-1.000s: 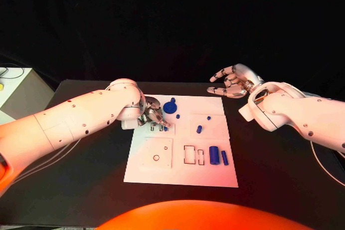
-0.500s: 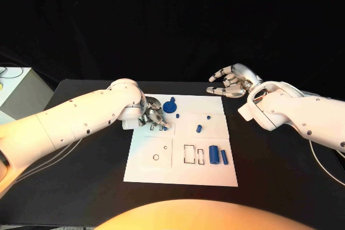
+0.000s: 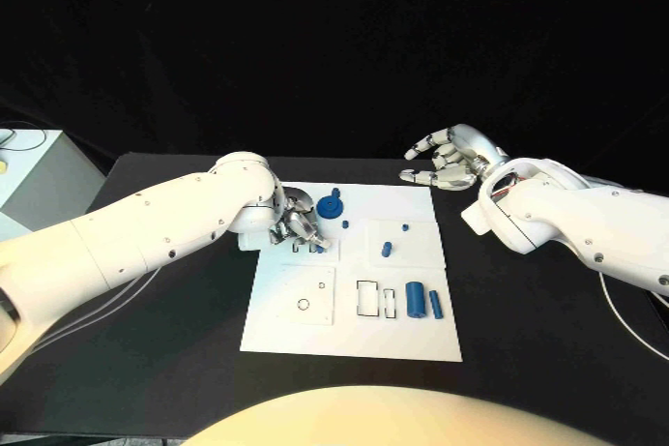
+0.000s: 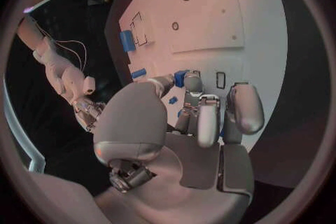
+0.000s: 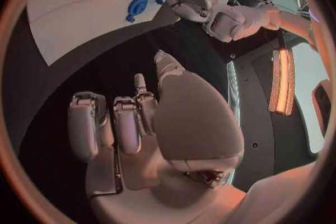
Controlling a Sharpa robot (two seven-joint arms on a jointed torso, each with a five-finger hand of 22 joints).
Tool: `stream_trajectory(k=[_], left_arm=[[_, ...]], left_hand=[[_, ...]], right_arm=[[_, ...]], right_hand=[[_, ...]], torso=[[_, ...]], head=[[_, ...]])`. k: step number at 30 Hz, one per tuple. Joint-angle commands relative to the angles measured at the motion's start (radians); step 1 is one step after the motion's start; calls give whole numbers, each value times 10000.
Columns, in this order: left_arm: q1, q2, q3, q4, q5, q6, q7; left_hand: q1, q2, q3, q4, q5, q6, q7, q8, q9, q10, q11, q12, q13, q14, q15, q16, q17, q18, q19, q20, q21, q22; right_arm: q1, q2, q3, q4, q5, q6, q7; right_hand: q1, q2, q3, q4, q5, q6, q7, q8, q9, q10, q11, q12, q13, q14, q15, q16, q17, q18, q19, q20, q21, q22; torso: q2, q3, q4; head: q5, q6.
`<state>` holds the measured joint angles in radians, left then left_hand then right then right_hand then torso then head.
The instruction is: Assemble the parts on the task board
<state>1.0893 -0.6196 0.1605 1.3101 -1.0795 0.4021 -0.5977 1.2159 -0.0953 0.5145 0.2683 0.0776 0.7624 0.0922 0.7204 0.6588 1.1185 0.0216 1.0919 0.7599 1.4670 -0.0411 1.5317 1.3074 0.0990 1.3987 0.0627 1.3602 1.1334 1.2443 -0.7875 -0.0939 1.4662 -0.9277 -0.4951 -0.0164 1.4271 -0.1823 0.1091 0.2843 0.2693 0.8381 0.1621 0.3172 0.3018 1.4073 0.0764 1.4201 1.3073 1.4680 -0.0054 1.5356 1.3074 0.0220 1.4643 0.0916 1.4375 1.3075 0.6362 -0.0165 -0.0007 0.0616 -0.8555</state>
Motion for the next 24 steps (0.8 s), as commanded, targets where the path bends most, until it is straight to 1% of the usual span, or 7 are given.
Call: stream_trajectory(k=[1, 10, 12, 14, 17, 18, 24], left_arm=[[-1, 12, -13, -12, 127, 243, 81], [-3, -20, -14, -20, 349, 307, 128], [-3, -40, -14, -9, 382, 310, 136], [-4, -65, -13, 11, 394, 317, 142], [-4, -104, -11, 29, 387, 322, 149], [-5, -121, -11, 33, 386, 324, 153], [-6, -222, -9, 59, 469, 177, 213]], left_hand=[[156, -5, 225, -72, 48, -77, 8, 12, 30, -67, -39, 11, -21, 806, -51, 7, 1980, -145, -23, -19, 30, 20], [161, -362, 2461, -962, 328, -157, 0, 95, 379, -48, -43, -71, -116, 813, -77, 4, 2000, -153, -21, -31, 50, 65], [21, -426, 2778, -1146, 552, -177, 15, 143, 466, -34, -44, -76, -124, 814, -66, 3, 2002, -149, -27, -31, 46, 59], [-171, -505, 3079, -1382, 1222, -194, 30, 217, 586, -14, -40, -77, -126, 819, -62, 9, 2016, -149, -26, -26, 48, 63], [-302, -504, 3328, -1659, 1642, -201, 38, 298, 715, 11, -42, -77, -126, 824, -62, 12, 2024, -150, -20, -25, 55, 76], [-330, -482, 3482, -1828, 1947, -194, 49, 344, 785, 27, -38, -75, -118, 831, -65, 22, 2042, -152, -12, -30, 65, 92], [-525, -497, 3782, -2121, 2306, -107, 37, 446, 950, 132, -56, -24, -41, 848, -73, 43, 2077, -166, 28, -32, 114, 176]], right_arm=[[-13, 11, 5, -13, -75, 175, 33], [-44, 13, 4, -34, -43, 224, 35], [-52, 12, 3, -37, -37, 233, 28], [-61, 11, 3, -41, -32, 224, -7], [-68, 12, 3, -52, -31, 208, -38], [-70, 12, 2, -56, -30, 204, -45], [-75, -2, 2, -64, -30, 193, -78]], right_hand=[[-117, 11, 18, 42, -18, -56, 7, -55, -14, -56, 28, -47, 1215, 851, 58, -34, 2009, 124, 525, 72, -34, 1481], [-117, 11, 18, 42, -18, -56, 7, -55, -14, -56, 28, -47, 1215, 851, 58, -34, 2009, 124, 525, 72, -34, 1481], [-117, 11, 18, 42, -18, -56, 7, -55, -14, -56, 28, -47, 1215, 851, 58, -34, 2009, 124, 525, 72, -34, 1481], [-117, 11, 18, 42, -18, -56, 7, -55, -14, -56, 28, -47, 1215, 851, 58, -34, 2009, 124, 525, 72, -34, 1481], [-150, 49, 24, 45, -23, -54, 10, -49, -16, -51, 30, -40, 1217, 849, 62, -39, 2003, 127, 521, 77, -48, 1472], [-150, 49, 24, 45, -23, -54, 10, -49, -16, -51, 30, -40, 1217, 849, 62, -39, 2003, 127, 521, 77, -48, 1472], [-165, 65, 25, 50, -31, -54, 11, -47, -17, -50, 32, -38, 1218, 847, 62, -43, 1997, 126, 523, 78, -43, 1476]], torso=[[1, -7, 6], [9, -8, 16], [9, -10, 16], [7, -12, 16], [10, -9, 19], [9, -8, 20], [4, -14, 41]], head=[[-10, 12], [10, 26], [11, 27], [18, 71], [56, 100], [56, 93], [64, 80]])
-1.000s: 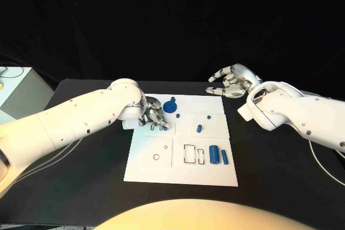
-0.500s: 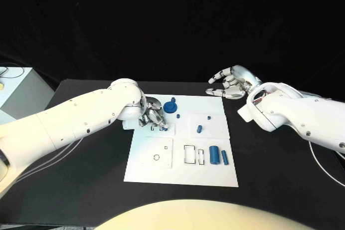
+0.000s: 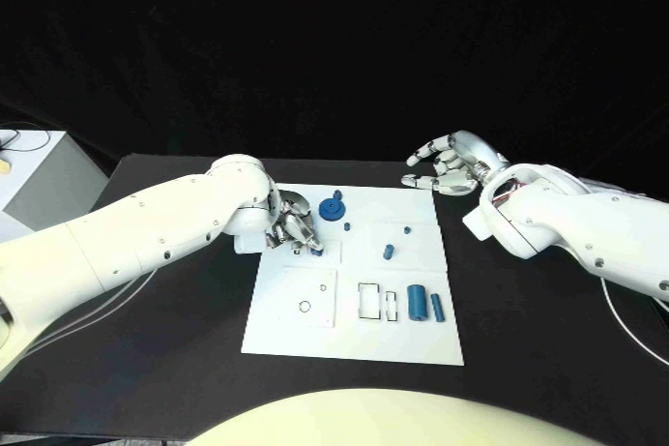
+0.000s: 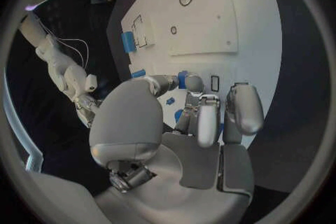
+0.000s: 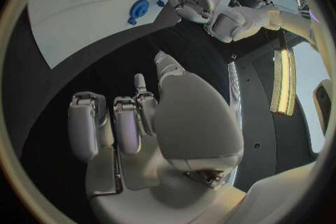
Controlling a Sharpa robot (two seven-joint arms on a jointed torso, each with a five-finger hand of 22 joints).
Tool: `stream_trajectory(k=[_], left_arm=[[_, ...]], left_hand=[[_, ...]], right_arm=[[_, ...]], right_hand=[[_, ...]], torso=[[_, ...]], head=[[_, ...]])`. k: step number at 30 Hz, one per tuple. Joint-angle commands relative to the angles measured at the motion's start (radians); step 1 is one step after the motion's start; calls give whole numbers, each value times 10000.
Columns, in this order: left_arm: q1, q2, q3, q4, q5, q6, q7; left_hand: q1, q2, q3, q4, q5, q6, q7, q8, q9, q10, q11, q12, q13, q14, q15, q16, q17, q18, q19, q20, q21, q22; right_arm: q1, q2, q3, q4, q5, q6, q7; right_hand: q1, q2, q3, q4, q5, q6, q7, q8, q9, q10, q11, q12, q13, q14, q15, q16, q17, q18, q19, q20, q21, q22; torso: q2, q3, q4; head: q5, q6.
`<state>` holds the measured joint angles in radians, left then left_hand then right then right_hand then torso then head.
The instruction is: Assemble the parts on the task board
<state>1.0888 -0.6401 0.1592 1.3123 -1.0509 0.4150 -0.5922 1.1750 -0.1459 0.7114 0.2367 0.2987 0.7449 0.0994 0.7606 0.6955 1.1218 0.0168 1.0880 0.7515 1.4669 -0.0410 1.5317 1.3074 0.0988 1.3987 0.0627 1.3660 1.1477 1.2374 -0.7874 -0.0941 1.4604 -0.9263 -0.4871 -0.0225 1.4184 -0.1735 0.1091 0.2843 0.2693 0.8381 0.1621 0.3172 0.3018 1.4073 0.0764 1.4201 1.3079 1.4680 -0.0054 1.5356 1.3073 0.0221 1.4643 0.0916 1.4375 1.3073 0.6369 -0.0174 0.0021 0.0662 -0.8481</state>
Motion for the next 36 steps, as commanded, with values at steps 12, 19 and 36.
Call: stream_trajectory(k=[12, 19, 36], left_arm=[[1, -356, 18, 383, 619, -813, 337], [2, -499, 23, 666, 285, -1105, 306], [-64, -641, -32, 1259, -1580, -2475, 471]], left_hand=[[-474, -318, 2068, -2409, 1600, 666, -192, -11, 722, 813, -162, 389, 681, 882, -211, 85, 2153, -166, 51, -152, 95, 75], [-564, -350, 2094, -2458, 1891, 748, -229, 41, 798, 977, -197, 561, 926, 901, -247, 119, 2206, -176, 76, -188, 130, 138], [-618, -402, 2156, -2499, 2048, 802, -270, 130, 880, 1097, -235, 716, 1118, 908, -277, 129, 2220, -207, 151, -214, 219, 303]], right_arm=[[-7, -57, 5, 51, -45, 109, -35], [-7, -85, 5, 71, -46, 104, -42], [-14, -131, 0, -12, -48, 48, 10]], right_hand=[[-107, -6, 23, 56, -43, -56, 12, -46, -18, -44, 33, -33, 1215, 845, 64, -49, 1988, 129, 518, 80, -59, 1466], [-122, 0, 21, 57, -45, -60, 13, -47, -20, -46, 34, -34, 1213, 841, 64, -58, 1975, 130, 516, 81, -66, 1461], [-134, 5, 20, 56, -42, -63, 13, -48, -21, -35, 35, -24, 1221, 839, 65, -63, 1966, 131, 515, 81, -70, 1459]], torso=[[-27, 15, 19], [-54, 40, 41], [-113, 56, 92]], head=[[73, -12], [99, -49], [175, -186]])
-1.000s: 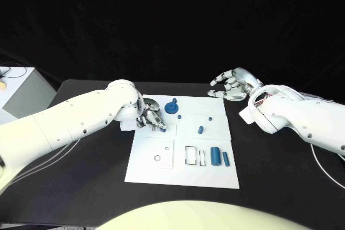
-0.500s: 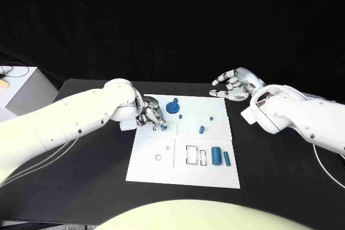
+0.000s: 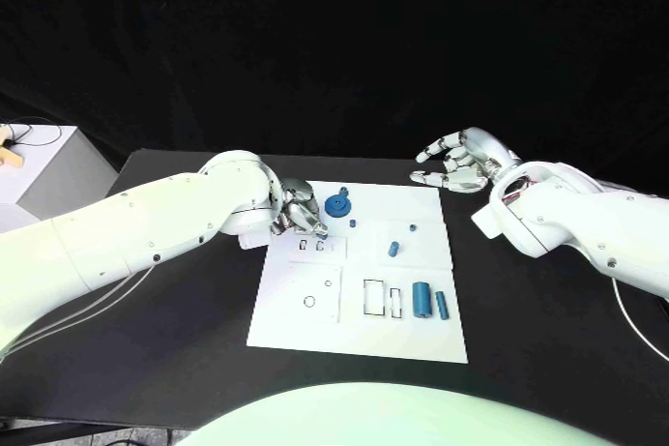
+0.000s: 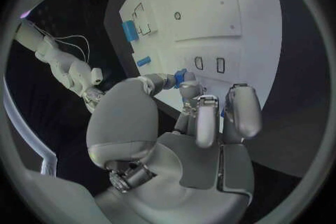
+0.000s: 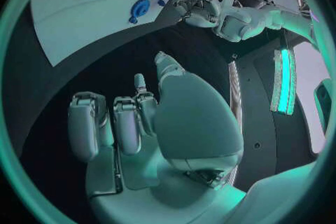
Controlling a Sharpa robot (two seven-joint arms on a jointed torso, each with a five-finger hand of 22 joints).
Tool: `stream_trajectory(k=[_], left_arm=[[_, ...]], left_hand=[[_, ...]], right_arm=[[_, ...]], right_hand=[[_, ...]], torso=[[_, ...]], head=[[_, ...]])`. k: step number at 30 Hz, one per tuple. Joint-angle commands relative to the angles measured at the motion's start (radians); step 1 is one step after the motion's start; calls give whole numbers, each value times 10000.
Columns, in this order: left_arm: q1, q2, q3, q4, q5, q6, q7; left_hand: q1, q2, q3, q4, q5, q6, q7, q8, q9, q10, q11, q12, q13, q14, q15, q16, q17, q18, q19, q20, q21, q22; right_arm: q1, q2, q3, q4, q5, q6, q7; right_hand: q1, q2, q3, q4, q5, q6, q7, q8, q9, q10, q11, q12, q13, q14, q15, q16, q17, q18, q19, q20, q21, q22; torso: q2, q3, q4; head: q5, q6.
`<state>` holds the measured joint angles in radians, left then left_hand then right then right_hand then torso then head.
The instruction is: Assemble the parts on the task board
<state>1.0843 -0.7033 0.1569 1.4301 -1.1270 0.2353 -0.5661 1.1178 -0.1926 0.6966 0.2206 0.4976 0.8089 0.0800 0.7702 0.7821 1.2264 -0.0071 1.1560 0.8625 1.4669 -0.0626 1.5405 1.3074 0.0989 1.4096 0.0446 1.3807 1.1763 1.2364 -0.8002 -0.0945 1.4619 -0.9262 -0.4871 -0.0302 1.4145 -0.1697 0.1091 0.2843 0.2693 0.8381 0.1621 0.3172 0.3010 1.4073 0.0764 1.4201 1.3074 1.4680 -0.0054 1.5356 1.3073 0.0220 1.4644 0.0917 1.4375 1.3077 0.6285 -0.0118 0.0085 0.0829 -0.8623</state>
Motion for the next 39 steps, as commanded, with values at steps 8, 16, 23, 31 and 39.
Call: stream_trajectory(k=[8, 16, 23, 31, 39], left_arm=[[-83, -73, -113, 254, -1228, -932, 236], [-184, -49, -155, 236, -1091, -799, 195], [-264, 28, -169, 119, -968, -824, 171], [-291, 91, -176, 62, -901, -726, 145], [-294, 120, -175, -10, -690, -565, 114]], left_hand=[[-57, 51, 2325, -2344, 74, 178, -87, 51, 27, 100, -5, 90, 86, 910, -69, 42, 2222, -213, 57, -40, 90, 50], [-61, 47, 2332, -2346, 77, 184, -90, 56, 31, 113, -8, 104, 104, 907, -72, 37, 2214, -212, 57, -42, 89, 46], [-64, 46, 2340, -2347, 80, 188, -93, 59, 34, 116, -11, 107, 105, 906, -74, 34, 2208, -215, 62, -44, 95, 58], [-66, 47, 2345, -2347, 82, 189, -94, 60, 35, 116, -12, 105, 101, 905, -76, 33, 2207, -210, 53, -45, 84, 34], [-75, 48, 2363, -2346, 86, 192, -98, 63, 41, 123, -16, 111, 109, 904, -80, 30, 2202, -211, 57, -50, 89, 41]], right_arm=[[-7, 22, 4, -159, 218, -298, 496], [-7, 140, 3, -410, 1652, -1334, 2072], [0, 272, 3, -754, 3382, -1735, 3426], [6, 456, 2, -1234, 4579, -1192, 4093], [7, 519, 1, -1375, 4833, -952, 4157]], right_hand=[[-85, -12, 54, 22, 26, -96, 15, -52, -28, -493, 33, -454, 832, 675, 60, -414, 1448, 279, 274, 85, -678, 959], [85, -139, 775, 24, 246, -87, -43, 106, -25, -4098, -77, -6131, -4429, -1559, -20, -6874, -4701, 1635, -2269, -5, -9232, -5800], [151, -530, 2362, -37, 541, -234, 226, 26, -102, -4133, 310, -9074, -7336, -2543, 293, -10263, -5876, 1543, -2735, 379, -11635, -7826], [-264, -623, 3189, -595, 478, -824, 869, -225, -388, -4669, 1043, -11647, -10599, -4363, 1286, -13470, -7755, 1590, -4270, 1326, -13747, -10045], [-493, -572, 3229, -898, 442, -809, 924, -471, -576, -4574, 1109, -11918, -11350, -4311, 1374, -13917, -8395, 1607, -4385, 1440, -13738, -10717]], torso=[[-77, 32, 49], [-52, 22, 39], [-43, 12, 38], [-43, 18, 50], [-42, 18, 59]], head=[[25, -104], [20, -104], [0, -104], [-1, -104], [6, -104]])
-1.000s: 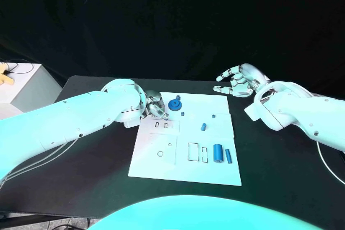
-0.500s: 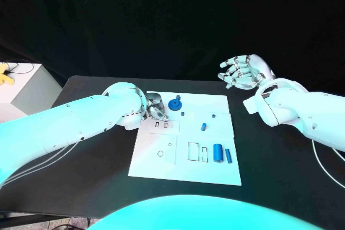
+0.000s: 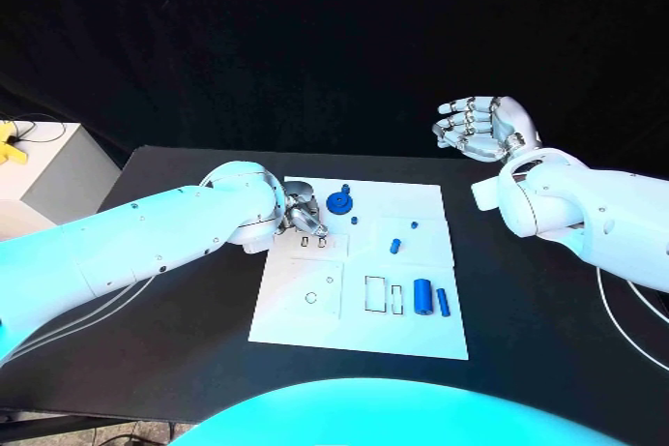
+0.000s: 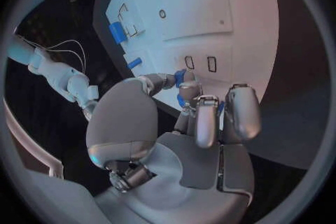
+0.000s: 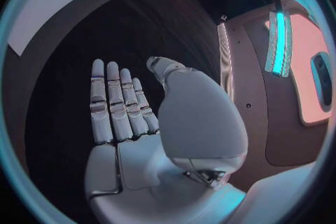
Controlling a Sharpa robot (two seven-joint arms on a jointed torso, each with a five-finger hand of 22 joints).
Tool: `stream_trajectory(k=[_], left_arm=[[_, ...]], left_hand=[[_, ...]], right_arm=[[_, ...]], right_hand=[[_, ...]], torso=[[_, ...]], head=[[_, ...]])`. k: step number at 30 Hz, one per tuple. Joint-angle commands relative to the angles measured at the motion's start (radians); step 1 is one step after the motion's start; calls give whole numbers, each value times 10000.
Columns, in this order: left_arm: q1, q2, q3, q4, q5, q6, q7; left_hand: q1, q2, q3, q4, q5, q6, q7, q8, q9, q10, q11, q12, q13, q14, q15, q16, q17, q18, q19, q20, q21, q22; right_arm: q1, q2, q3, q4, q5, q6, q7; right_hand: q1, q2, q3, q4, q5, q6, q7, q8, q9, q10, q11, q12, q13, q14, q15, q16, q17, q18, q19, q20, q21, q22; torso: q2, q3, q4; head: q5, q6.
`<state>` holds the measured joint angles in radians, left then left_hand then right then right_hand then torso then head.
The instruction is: Assemble the parts on the task board
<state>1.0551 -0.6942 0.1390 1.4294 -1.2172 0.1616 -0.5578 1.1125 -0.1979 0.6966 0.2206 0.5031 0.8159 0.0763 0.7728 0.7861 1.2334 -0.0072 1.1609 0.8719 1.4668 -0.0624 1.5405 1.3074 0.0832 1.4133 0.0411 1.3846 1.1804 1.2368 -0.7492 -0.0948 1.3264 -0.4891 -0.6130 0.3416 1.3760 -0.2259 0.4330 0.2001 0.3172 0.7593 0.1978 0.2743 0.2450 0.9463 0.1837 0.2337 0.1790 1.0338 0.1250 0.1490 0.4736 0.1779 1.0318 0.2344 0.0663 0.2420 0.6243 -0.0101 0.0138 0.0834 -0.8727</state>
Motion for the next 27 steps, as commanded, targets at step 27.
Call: stream_trajectory(k=[27], left_arm=[[-5, 66, -115, -122, 116, 217, 188]], left_hand=[[-35, 102, 2381, -2342, 33, 124, -64, 39, 6, 46, -19, 53, -2, 908, -86, 35, 2209, -57, 25, -19, 56, 13]], right_arm=[[1, 95, -1, -398, 717, 684, 591]], right_hand=[[-563, 237, -81, -604, 30, 96, 688, -393, -340, -117, 247, -892, -1167, -426, 401, -845, -1436, 65, -1484, 431, 17, -1494]], torso=[[6, -5, 4]], head=[[10, 1]])
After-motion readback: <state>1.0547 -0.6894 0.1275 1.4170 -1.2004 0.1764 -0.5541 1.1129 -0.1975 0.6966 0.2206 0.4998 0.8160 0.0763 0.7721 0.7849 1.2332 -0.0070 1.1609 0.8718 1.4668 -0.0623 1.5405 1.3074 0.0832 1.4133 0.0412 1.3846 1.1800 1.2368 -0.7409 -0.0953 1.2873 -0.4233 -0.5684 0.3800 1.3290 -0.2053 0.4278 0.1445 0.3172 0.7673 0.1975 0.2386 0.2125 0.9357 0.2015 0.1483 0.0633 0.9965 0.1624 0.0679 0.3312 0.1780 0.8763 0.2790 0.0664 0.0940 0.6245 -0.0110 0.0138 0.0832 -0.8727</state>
